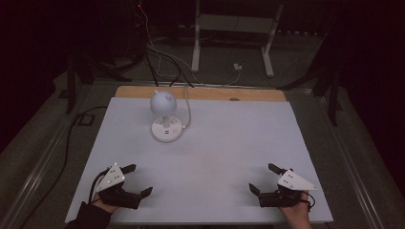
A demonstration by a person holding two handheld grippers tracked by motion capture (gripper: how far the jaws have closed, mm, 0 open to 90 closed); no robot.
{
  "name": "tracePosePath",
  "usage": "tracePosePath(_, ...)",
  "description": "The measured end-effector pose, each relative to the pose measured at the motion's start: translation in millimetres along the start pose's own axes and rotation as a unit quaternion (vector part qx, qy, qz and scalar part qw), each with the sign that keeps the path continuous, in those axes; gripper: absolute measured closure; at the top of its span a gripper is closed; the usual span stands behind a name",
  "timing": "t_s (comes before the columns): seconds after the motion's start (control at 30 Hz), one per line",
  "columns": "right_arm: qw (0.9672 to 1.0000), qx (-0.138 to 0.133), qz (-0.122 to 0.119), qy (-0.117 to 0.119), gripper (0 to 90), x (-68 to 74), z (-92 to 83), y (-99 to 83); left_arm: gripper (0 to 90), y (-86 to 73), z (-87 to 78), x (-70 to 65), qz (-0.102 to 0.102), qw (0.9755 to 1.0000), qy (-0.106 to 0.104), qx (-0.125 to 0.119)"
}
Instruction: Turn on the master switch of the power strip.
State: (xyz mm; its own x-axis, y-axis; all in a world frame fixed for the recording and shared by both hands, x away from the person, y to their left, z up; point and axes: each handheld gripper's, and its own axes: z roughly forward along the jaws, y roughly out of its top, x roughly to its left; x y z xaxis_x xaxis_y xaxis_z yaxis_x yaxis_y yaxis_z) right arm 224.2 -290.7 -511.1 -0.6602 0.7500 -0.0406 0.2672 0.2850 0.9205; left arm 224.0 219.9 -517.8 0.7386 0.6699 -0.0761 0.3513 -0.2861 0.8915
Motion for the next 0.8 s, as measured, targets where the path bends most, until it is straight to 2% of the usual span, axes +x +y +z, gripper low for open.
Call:
tracePosePath(0.1, 1.0, -0.004, -0.001, -0.003, 0.0, -1.8, -2.1, 1.9, 0.0, 0.8, 1.1, -1.6, 0.006, 1.0, -0.002, 0.007)
tracePosePath(0.2, 0.9999, -0.008, 0.012, 0.0, 0.0, -4.1, -3.6, 2.6, 0.0, 2.7, 2.7, -4.8, 0.009, 0.9998, -0.007, 0.014)
tracePosePath(0.37, 0.9998, -0.013, 0.017, -0.001, 0.0, -5.5, -4.5, 3.0, 0.0, 4.1, 5.1, -6.9, 0.011, 0.9996, -0.012, 0.021)
tracePosePath(0.8, 0.9996, -0.025, 0.014, -0.008, 0.0, -4.0, -6.9, 6.0, 0.1, 22.9, 2.5, -10.8, 0.016, 0.9994, -0.028, 0.015)
